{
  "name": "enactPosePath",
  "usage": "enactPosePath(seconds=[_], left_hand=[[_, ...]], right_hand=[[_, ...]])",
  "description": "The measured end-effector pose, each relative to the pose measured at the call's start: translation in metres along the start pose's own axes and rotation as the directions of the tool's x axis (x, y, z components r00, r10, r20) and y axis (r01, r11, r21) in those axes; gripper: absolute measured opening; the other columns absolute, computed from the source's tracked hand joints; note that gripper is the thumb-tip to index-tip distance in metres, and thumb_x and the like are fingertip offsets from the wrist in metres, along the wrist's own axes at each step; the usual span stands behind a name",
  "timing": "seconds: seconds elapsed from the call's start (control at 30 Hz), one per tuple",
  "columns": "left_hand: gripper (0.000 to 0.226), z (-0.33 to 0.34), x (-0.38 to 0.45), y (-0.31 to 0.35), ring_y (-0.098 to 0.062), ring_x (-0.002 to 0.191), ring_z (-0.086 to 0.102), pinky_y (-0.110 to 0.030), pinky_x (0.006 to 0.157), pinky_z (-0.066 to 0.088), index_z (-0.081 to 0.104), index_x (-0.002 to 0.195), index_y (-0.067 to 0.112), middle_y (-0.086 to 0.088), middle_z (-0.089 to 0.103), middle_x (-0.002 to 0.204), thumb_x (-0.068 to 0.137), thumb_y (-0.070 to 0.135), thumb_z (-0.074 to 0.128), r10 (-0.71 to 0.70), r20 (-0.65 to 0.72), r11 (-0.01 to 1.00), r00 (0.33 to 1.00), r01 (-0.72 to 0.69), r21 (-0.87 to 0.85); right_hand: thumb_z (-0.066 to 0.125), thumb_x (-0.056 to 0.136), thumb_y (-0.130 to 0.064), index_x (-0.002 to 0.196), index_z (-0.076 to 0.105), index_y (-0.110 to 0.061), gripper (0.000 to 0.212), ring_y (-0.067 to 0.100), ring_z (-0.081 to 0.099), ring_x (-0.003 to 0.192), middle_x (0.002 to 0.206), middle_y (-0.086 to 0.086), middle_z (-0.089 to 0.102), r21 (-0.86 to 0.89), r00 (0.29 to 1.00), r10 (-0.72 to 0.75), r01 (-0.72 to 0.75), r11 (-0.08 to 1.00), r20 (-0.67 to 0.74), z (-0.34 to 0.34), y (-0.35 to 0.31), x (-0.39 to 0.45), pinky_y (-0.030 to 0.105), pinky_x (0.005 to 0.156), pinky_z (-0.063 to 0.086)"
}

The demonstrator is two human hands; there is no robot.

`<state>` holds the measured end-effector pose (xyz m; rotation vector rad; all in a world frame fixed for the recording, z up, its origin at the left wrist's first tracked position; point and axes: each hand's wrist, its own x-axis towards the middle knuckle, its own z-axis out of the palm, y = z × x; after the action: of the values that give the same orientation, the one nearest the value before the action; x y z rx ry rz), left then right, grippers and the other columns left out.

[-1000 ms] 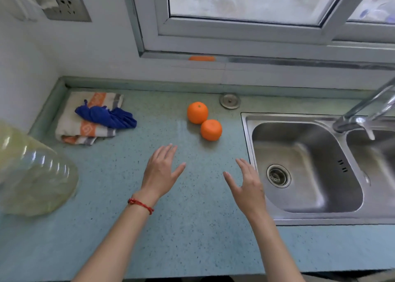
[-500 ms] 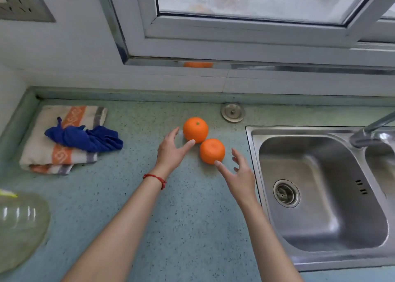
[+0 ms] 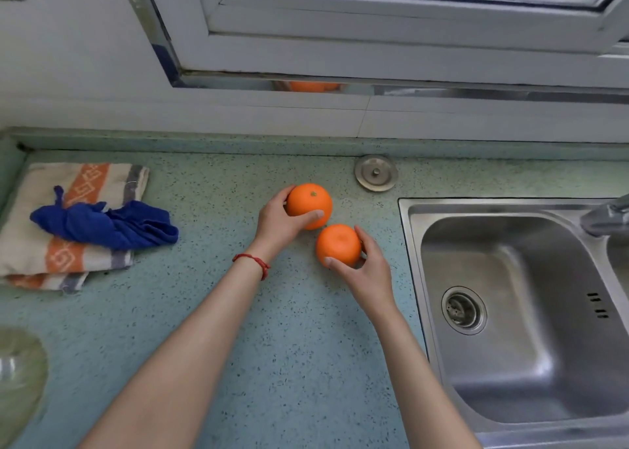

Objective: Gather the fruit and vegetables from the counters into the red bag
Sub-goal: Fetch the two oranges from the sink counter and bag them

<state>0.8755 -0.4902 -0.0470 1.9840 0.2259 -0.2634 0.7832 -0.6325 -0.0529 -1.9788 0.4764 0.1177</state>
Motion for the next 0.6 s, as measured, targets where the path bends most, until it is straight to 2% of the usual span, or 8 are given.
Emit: enactPosePath(seconds=[0.1,0.27,0.47,0.6], left_hand=[[0.068,-0.005,0.0,-0.002,-0.02,0.113,0.051,-0.025,0.086,0.038,0.05,0.128,0.017,-0.008,0.056,0.126,0.068,0.028,0.079,-0.009,-0.032,0.999,0.999,0.008,-0.033],[0.066,-0.02,-0.011,-0.012,-0.018,0.106,0.053,-0.028,0.086,0.041,0.052,0.127,0.015,-0.007,0.058,0.121,0.068,0.028,0.079,-0.056,-0.056,0.994,0.997,0.05,-0.101],[0.063,-0.04,-0.044,-0.025,-0.024,0.112,0.055,-0.033,0.092,0.044,0.053,0.126,0.011,-0.011,0.058,0.123,0.07,0.024,0.078,-0.11,-0.079,0.972,0.991,0.091,-0.216],[0.06,-0.054,-0.079,-0.031,-0.02,0.107,0.053,-0.031,0.087,0.043,0.052,0.126,0.013,-0.006,0.056,0.118,0.072,0.023,0.076,-0.124,-0.086,0.959,0.989,0.098,-0.264]], right_hand=[[0.08,0.069,-0.026,0.136,0.041,-0.024,0.078,0.017,0.046,0.124,0.139,0.001,0.047,0.004,1.0,0.007,-0.006,1.0,-0.018,0.002,-0.002,0.001,0.041,0.105,0.04],[0.08,0.067,-0.024,0.133,0.046,-0.024,0.074,0.018,0.051,0.117,0.134,0.003,0.052,0.068,0.998,0.049,-0.046,0.997,-0.043,0.002,-0.007,-0.004,0.04,0.101,0.044],[0.08,0.07,-0.021,0.134,0.047,-0.017,0.073,0.013,0.052,0.107,0.133,0.004,0.052,0.133,0.998,0.06,-0.058,0.989,-0.012,-0.003,-0.017,-0.024,0.025,0.087,0.044],[0.079,0.071,-0.019,0.131,0.048,-0.017,0.068,0.014,0.051,0.104,0.131,0.004,0.052,0.14,0.999,0.035,-0.036,0.989,0.01,-0.008,-0.022,-0.046,0.023,0.082,0.04]])
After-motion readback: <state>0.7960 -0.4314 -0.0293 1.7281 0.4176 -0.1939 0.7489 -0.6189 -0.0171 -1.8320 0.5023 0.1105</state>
